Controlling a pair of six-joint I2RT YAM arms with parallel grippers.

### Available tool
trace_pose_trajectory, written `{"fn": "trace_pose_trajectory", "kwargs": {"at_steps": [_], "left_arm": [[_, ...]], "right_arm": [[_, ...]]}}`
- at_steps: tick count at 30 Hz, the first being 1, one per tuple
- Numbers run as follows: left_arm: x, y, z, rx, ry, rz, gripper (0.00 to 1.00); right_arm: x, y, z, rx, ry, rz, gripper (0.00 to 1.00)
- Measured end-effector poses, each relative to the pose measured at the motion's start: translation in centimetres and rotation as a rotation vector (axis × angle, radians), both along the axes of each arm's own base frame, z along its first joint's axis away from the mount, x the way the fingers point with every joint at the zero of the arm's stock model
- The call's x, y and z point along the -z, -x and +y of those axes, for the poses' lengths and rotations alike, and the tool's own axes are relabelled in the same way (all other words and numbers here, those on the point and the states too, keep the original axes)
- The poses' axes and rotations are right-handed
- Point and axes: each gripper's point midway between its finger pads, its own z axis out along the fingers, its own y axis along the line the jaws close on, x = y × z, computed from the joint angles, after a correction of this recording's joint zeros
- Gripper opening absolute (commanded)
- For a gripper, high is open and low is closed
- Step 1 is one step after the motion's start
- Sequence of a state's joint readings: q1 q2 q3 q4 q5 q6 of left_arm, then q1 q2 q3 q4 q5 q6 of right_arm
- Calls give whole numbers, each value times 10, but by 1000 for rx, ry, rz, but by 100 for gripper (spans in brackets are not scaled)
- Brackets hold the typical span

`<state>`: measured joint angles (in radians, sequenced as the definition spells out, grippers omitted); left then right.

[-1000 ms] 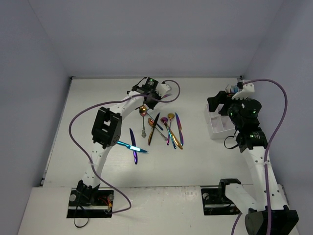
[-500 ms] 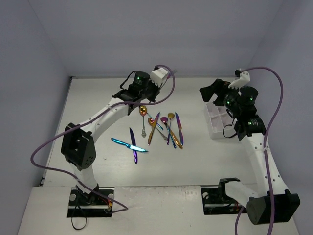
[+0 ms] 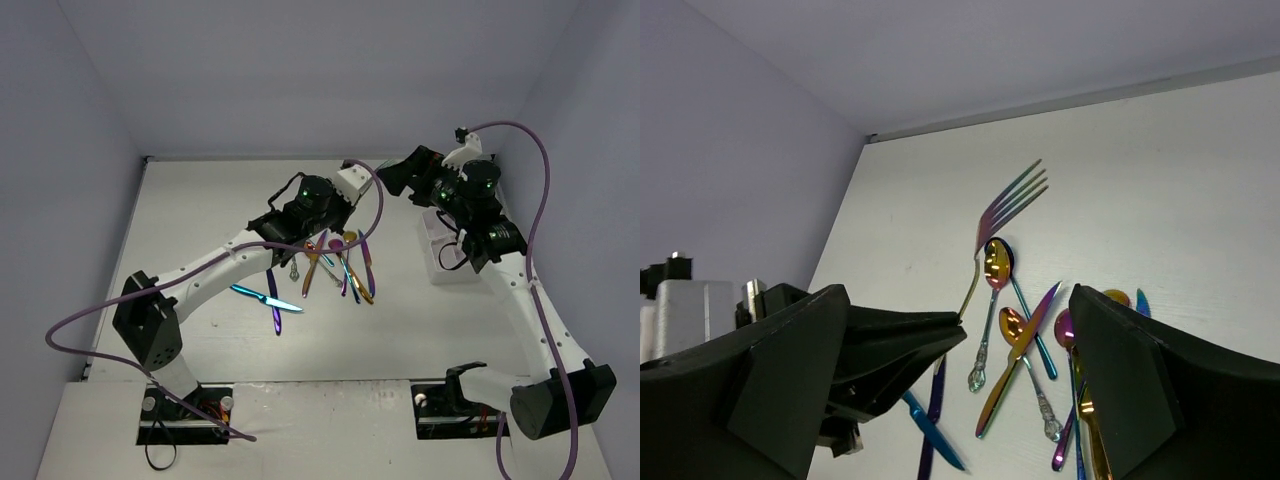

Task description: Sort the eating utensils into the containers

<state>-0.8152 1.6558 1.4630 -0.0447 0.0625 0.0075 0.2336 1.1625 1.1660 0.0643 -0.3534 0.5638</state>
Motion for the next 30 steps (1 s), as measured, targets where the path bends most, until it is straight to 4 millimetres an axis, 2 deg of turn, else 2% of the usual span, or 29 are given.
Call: {"fn": "trace_pose_trajectory", "kwargs": {"at_steps": [6, 12, 23, 25, 27, 30], "left_arm": [[-14, 9, -5, 4, 10, -46, 0], [-17, 21, -12, 29, -4, -77, 0], [-14, 23, -13, 27, -31, -97, 0], [-11, 25, -14, 31, -44, -102, 0], [-10, 27, -15, 31, -54, -108, 0], [-10, 27, -15, 27, -55, -114, 0]], "right_arm": [[11, -5, 8, 11, -17, 46, 85], [20, -10, 12, 28, -26, 78, 73], [21, -16, 6, 84, -43, 89, 31], [21, -17, 5, 90, -43, 87, 20], [21, -17, 4, 99, -45, 88, 15], [19, -17, 5, 98, -56, 87, 1]]}}
